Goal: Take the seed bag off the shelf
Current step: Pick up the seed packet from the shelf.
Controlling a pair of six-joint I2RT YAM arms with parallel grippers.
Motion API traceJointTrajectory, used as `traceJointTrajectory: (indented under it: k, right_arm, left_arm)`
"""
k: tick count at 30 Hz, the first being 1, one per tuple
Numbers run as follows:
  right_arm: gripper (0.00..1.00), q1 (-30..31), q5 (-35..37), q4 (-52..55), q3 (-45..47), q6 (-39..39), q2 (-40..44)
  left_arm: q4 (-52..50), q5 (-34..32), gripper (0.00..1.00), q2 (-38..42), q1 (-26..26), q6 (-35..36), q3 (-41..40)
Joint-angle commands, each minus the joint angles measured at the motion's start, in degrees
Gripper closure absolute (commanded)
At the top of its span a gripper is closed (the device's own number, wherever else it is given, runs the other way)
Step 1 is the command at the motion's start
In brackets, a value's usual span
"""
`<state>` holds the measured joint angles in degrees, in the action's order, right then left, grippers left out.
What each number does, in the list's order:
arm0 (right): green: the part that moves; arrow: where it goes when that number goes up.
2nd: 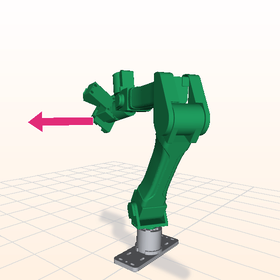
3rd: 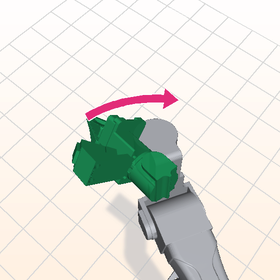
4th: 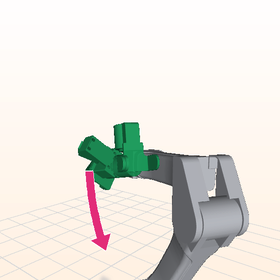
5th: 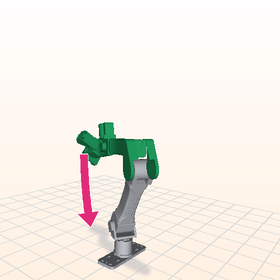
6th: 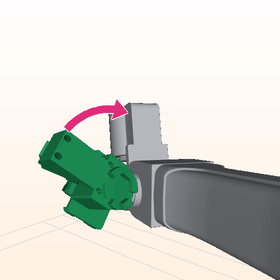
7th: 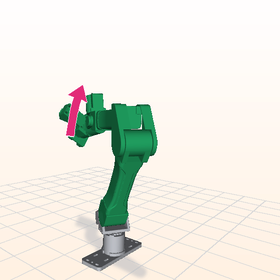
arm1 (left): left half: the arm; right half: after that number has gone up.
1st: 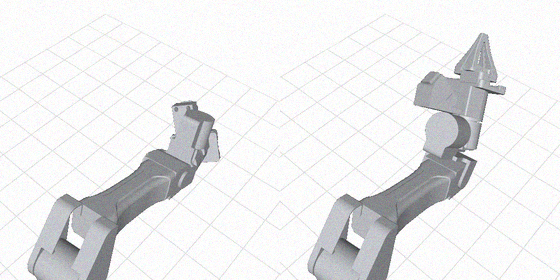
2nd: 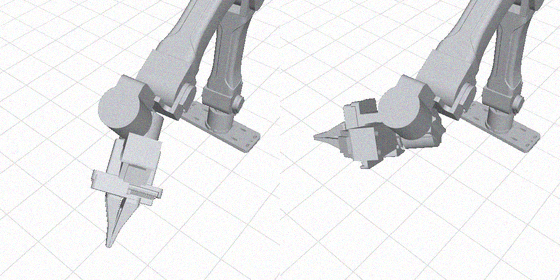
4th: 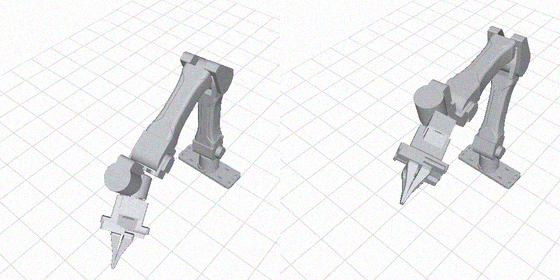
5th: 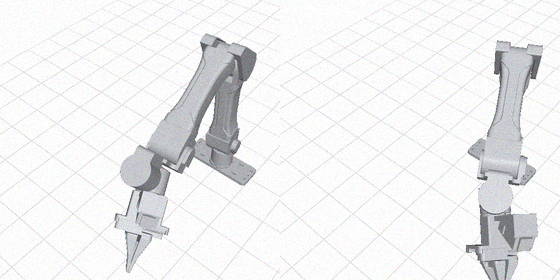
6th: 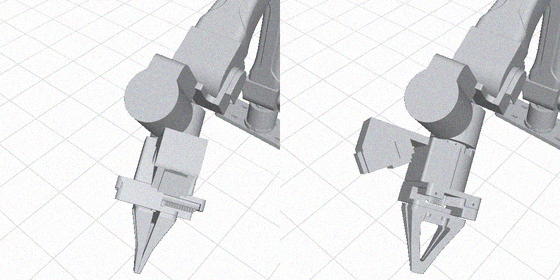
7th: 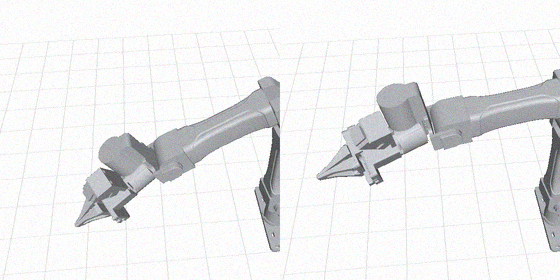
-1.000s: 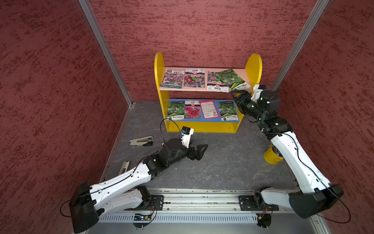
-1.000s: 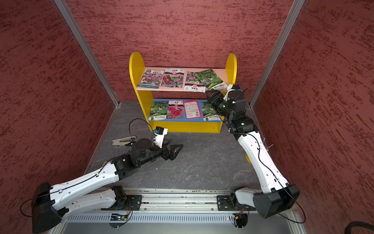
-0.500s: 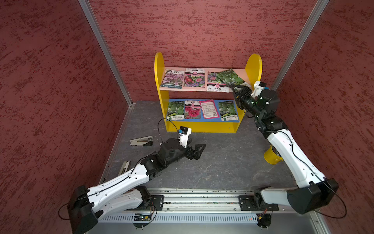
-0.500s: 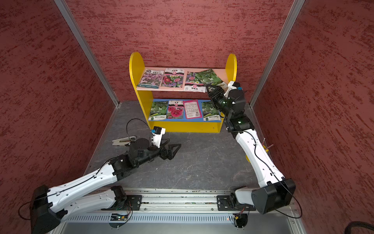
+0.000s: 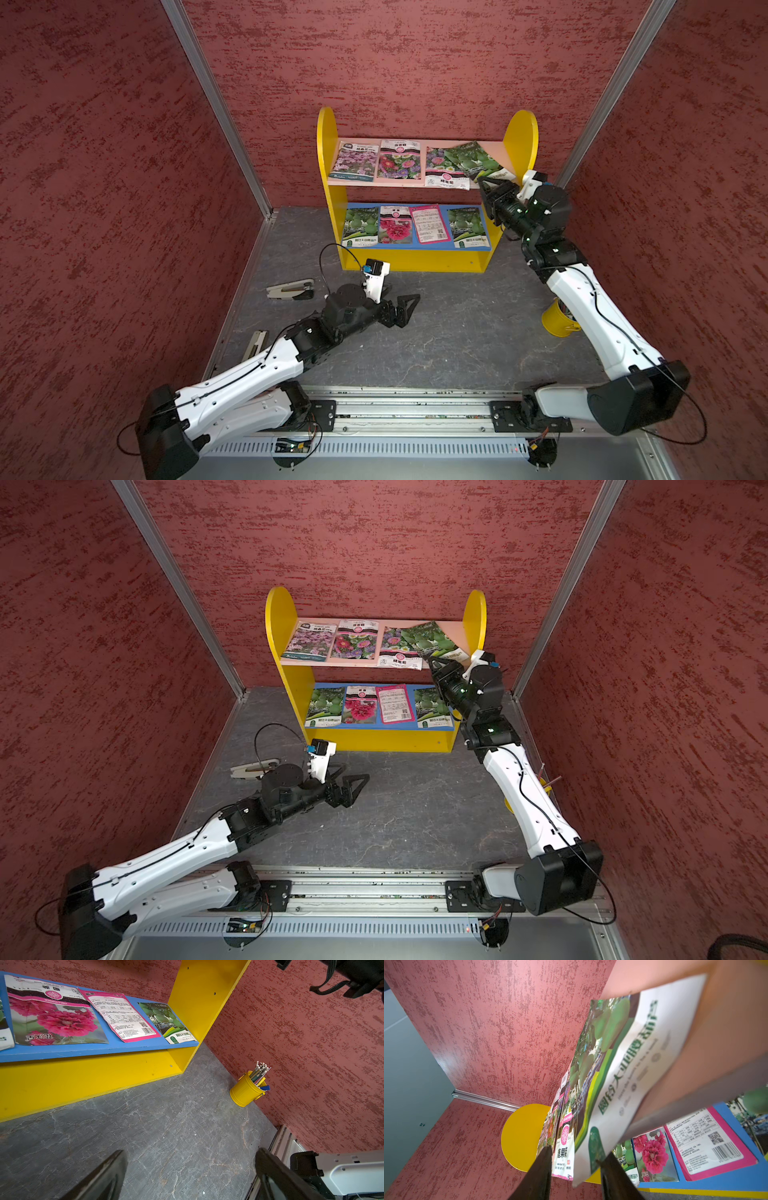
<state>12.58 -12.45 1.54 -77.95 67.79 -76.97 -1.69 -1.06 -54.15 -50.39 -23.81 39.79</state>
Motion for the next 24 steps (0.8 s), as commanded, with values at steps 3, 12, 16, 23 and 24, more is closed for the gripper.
traceJointTrajectory:
  k: [3,12,16,23,24]
  right_arm:
    - [0.69,-0.5,-0.6,-3.2,1.0,1.4,-0.5]
    - [0.85,-0.6,-0.3,-4.8,1.5,2.3,-0.7]
    - [0.92,-0.6,0.0,-5.5,1.8,2.6,-0.7]
    - [1.0,-0.7,0.4,-9.2,2.9,2.6,-0.5]
    - [1.0,-0.7,0.4,-10.0,2.9,2.4,-0.5]
  left_arm:
    - [0.2,0.6,0.0,1.1,0.4,-0.2,-1.3]
    - [-0.1,0.5,0.0,1.8,0.6,-0.1,-1.4]
    - [-0.1,0.5,0.0,2.0,0.7,-0.2,-1.5]
    - [-0.3,0.4,0.0,2.8,0.6,-0.1,-1.1]
    - [-0.2,0.5,0.0,3.0,0.6,-0.1,-1.0]
